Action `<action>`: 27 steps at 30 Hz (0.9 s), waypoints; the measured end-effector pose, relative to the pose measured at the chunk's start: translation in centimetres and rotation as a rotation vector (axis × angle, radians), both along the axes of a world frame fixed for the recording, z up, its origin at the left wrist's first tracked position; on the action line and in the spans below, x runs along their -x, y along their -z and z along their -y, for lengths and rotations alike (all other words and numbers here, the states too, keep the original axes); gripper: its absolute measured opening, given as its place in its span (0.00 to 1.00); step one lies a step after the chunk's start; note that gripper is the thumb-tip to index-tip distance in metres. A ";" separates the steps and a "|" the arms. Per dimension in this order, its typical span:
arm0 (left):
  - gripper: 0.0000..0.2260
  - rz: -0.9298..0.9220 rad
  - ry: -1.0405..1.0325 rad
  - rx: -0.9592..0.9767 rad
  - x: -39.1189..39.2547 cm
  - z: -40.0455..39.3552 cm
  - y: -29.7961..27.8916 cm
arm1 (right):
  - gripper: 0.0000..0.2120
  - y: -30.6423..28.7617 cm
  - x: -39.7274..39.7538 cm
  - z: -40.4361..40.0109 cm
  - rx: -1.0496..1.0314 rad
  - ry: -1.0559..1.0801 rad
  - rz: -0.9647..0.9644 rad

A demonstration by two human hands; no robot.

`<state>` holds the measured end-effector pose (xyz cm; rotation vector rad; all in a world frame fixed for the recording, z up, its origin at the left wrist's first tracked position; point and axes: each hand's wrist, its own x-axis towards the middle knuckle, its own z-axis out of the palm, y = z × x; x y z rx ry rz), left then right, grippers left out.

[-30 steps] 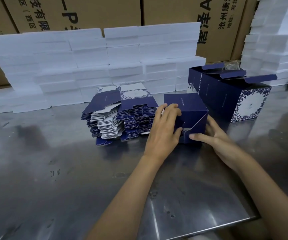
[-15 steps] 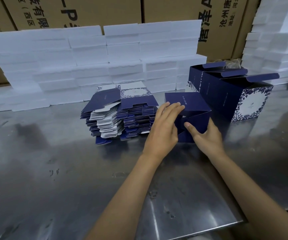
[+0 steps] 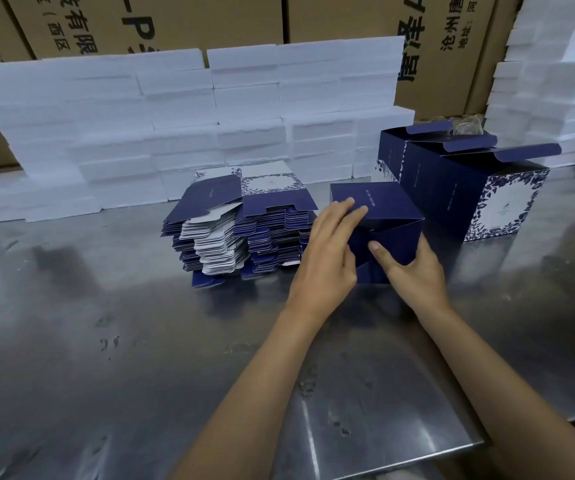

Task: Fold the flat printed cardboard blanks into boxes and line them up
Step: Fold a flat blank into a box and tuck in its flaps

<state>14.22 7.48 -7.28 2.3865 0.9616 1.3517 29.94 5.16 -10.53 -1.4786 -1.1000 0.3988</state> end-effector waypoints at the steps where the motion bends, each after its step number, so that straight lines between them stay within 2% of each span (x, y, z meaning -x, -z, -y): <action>1: 0.31 0.035 0.006 0.030 0.1 0.1 0.1 | 0.21 -0.2 0.1 0.2 -0.008 -0.039 -0.043; 4: 0.31 0.203 0.015 0.169 0.1 0.5 0.0 | 0.21 -0.9 0.4 1.0 -0.072 -0.115 -0.216; 7: 0.25 0.365 0.002 0.351 -0.1 1.0 -0.5 | 0.26 -2.2 0.8 1.8 -0.116 -0.092 -0.379; 9: 0.19 0.426 -0.022 0.431 -0.3 1.3 -0.9 | 0.28 -2.8 0.9 2.1 -0.089 -0.064 -0.399; 13: 0.15 0.518 0.023 0.576 -0.7 1.7 -1.6 | 0.34 -3.3 -0.2 2.1 0.001 -0.001 -0.420; 15: 0.11 0.609 0.059 0.599 -0.6 1.8 -1.9 | 0.29 -3.5 -0.7 2.2 0.003 0.008 -0.473; 18: 0.05 0.600 0.085 0.560 -0.2 2.5 -2.3 | 0.19 -3.6 -1.2 2.9 -0.026 -0.022 -0.584; 20: 0.14 0.572 0.101 0.572 -0.1 3.3 -2.3 | 0.19 -3.5 -1.5 3.6 -0.062 -0.045 -0.685; 22: 0.31 0.541 0.088 0.632 0.2 3.9 -2.1 | 0.19 -3.3 -2.0 4.5 -0.110 -0.077 -0.742; 25: 0.55 0.518 0.121 0.777 1.3 4.5 -2.2 | 0.11 -3.0 -2.6 6.0 -0.129 -0.213 -0.750; 27: 0.60 0.506 0.187 0.806 1.8 5.0 -2.3 | 0.09 -3.2 -2.7 6.8 -0.102 -0.268 -0.752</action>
